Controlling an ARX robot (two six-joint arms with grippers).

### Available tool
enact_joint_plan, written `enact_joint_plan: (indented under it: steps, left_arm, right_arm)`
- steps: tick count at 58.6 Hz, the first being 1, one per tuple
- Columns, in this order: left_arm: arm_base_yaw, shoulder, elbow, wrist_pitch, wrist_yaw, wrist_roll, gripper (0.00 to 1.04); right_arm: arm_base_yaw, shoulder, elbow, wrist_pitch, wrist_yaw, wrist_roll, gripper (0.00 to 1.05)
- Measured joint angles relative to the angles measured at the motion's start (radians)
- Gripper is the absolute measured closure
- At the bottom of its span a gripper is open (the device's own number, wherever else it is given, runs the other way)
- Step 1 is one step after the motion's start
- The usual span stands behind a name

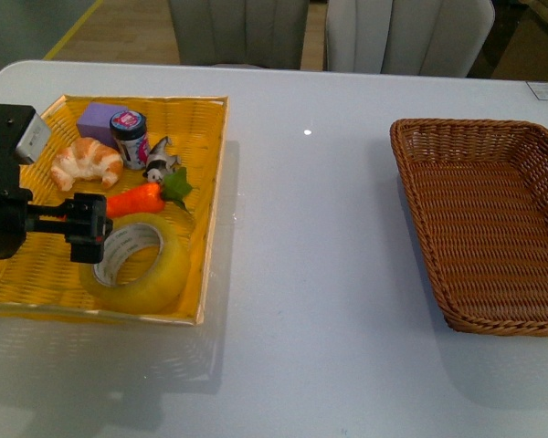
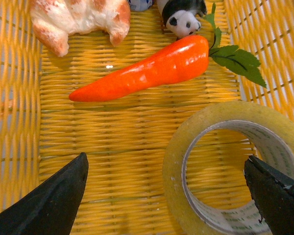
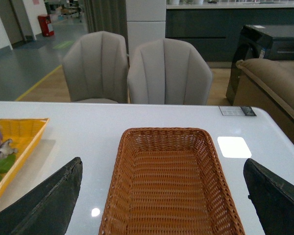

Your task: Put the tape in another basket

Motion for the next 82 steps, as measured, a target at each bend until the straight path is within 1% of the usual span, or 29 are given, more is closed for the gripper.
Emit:
enact_joint_plan:
  steps: [16,29,32,34,47,48,51,55,59,65,73,82]
  left_arm:
    - [-0.006,0.161,0.153,-0.050,-0.010,0.000,0.09]
    - [-0.033,0.215,0.203,-0.072,-0.009,0.000,0.09]
    - [-0.041,0.219,0.209,-0.076,-0.008,0.000,0.19]
    - [-0.047,0.221,0.213,-0.079,-0.008,0.000,0.28]
    - [-0.060,0.236,0.220,-0.089,-0.009,0.001,0.61]
    - [-0.061,0.236,0.220,-0.092,-0.012,0.002,0.67]
    - [-0.061,0.236,0.220,-0.093,-0.013,0.005,0.73]
    - [-0.059,0.235,0.220,-0.095,-0.015,0.000,0.85]
    - [-0.056,0.219,0.214,-0.095,-0.016,-0.005,0.88]
    - [-0.042,0.164,0.185,-0.093,-0.011,-0.048,0.89]
    - [-0.031,0.060,0.155,-0.101,0.009,-0.109,0.90]
    - [-0.039,-0.076,0.154,-0.159,0.014,-0.191,0.90]
  right_arm:
    - [0.000,0.000,0.000,0.000,0.000,0.000,0.09]
    - [0.000,0.000,0.000,0.000,0.000,0.000,0.09]
    - [0.000,0.000,0.000,0.000,0.000,0.000,0.09]
    - [0.000,0.000,0.000,0.000,0.000,0.000,0.09]
    - [0.000,0.000,0.000,0.000,0.000,0.000,0.09]
    - [0.000,0.000,0.000,0.000,0.000,0.000,0.09]
    - [0.000,0.000,0.000,0.000,0.000,0.000,0.09]
    - [0.000,0.000,0.000,0.000,0.000,0.000,0.09]
    - [0.000,0.000,0.000,0.000,0.000,0.000,0.09]
    - [0.000,0.000,0.000,0.000,0.000,0.000,0.09]
    - [0.000,0.000,0.000,0.000,0.000,0.000,0.09]
    - [0.000,0.000,0.000,0.000,0.000,0.000,0.09]
